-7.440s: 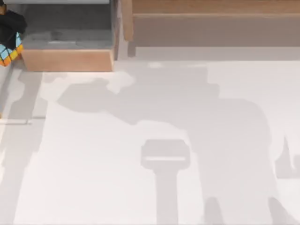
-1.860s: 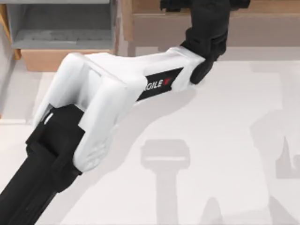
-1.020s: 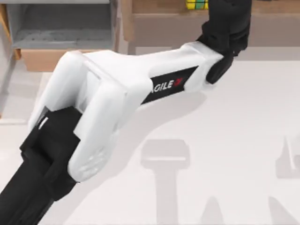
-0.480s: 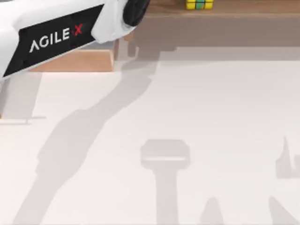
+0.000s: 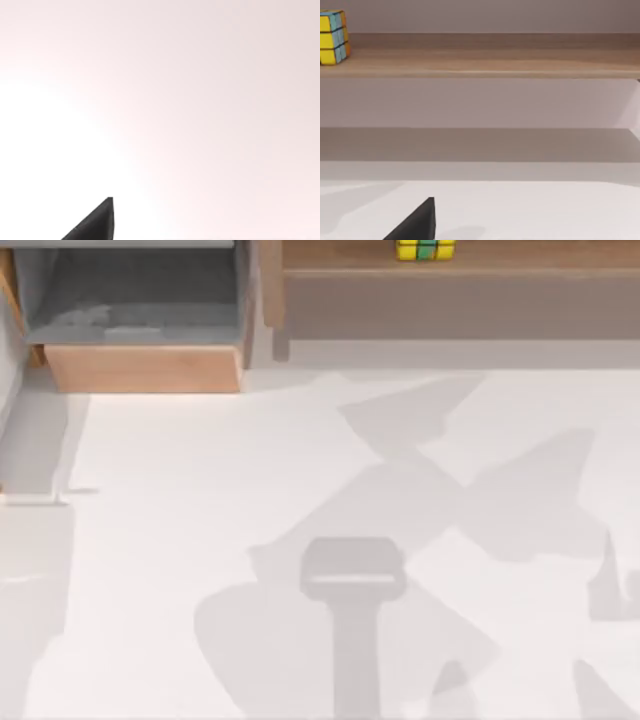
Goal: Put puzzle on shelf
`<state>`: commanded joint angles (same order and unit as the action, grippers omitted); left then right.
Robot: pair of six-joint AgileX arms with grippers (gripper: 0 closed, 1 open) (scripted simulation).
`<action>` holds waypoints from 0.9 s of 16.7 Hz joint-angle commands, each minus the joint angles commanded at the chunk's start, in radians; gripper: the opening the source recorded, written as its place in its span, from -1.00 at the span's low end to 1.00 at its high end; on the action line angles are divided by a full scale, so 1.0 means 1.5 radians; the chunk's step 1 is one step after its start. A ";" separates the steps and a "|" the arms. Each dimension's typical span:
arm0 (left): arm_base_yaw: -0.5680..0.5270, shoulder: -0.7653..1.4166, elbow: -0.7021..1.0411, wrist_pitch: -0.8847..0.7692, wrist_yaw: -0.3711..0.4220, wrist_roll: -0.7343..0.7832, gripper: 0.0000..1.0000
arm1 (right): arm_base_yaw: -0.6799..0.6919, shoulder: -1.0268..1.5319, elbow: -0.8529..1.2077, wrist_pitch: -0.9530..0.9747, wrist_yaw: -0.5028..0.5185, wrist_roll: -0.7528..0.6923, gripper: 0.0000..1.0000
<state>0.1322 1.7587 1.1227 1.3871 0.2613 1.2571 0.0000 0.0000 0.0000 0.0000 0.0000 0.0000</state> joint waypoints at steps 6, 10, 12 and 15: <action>0.315 0.024 -0.278 0.102 0.213 0.180 1.00 | 0.000 0.000 0.000 0.000 0.000 0.000 1.00; 0.396 0.101 -0.410 0.111 0.299 0.217 1.00 | 0.000 0.000 0.000 0.000 0.000 0.000 1.00; 0.397 0.140 -0.446 0.105 0.324 0.222 1.00 | 0.000 0.000 0.000 0.000 0.000 0.000 1.00; 0.391 0.155 -0.457 0.102 0.333 0.223 1.00 | 0.000 0.000 0.000 0.000 0.000 0.000 1.00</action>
<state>0.7191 1.9915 0.4375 1.5406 0.7615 1.5909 0.0000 0.0000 0.0000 0.0000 0.0000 0.0000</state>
